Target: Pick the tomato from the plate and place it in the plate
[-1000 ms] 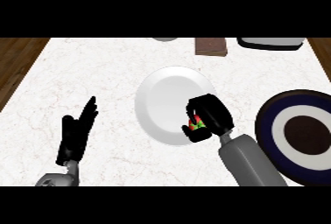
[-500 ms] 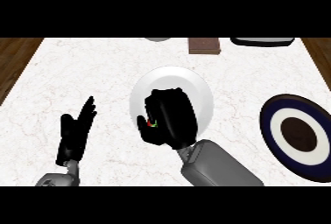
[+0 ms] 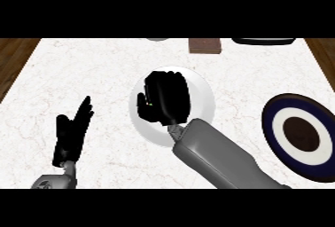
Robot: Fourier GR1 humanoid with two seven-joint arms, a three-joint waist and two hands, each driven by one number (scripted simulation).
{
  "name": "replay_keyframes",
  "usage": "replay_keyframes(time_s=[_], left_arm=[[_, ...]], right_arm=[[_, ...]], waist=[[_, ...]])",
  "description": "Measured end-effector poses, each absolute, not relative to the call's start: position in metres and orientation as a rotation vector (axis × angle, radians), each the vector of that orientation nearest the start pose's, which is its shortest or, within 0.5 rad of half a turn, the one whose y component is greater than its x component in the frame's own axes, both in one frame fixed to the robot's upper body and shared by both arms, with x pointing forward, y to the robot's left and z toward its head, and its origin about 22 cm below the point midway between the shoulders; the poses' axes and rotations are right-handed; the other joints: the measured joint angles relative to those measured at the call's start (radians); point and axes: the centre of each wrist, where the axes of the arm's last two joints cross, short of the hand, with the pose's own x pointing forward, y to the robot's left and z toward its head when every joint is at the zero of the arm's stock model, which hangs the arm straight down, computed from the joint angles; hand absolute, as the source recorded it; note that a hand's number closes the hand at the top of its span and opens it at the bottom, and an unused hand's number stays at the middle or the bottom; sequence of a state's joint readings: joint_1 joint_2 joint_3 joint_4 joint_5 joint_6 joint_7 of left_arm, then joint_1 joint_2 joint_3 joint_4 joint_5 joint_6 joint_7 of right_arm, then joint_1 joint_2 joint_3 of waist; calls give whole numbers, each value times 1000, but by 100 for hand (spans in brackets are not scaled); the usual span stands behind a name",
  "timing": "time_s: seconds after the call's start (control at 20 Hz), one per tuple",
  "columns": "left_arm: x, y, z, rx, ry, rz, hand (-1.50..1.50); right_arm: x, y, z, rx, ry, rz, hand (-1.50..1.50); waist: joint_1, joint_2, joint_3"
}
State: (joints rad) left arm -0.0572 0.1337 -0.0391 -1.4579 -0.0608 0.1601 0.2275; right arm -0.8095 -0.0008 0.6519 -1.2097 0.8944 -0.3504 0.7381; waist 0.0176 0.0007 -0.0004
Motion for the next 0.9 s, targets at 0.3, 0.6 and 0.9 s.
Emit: replay_keyframes(time_s=[0.3, 0.6, 0.9], left_arm=[[252, 247, -12, 232, -1287, -42, 0], [250, 247, -10, 234, -1294, -46, 0], [254, 243, -7, 228, -1292, -45, 0]], right_arm=[[346, -16, 87, -911, -1619, 878, 150], [368, -38, 57, -836, -1481, 976, 150], [384, -56, 35, -708, -1296, 1085, -150]], waist=[[0, 2, 0], [1, 4, 0], [8, 7, 1]])
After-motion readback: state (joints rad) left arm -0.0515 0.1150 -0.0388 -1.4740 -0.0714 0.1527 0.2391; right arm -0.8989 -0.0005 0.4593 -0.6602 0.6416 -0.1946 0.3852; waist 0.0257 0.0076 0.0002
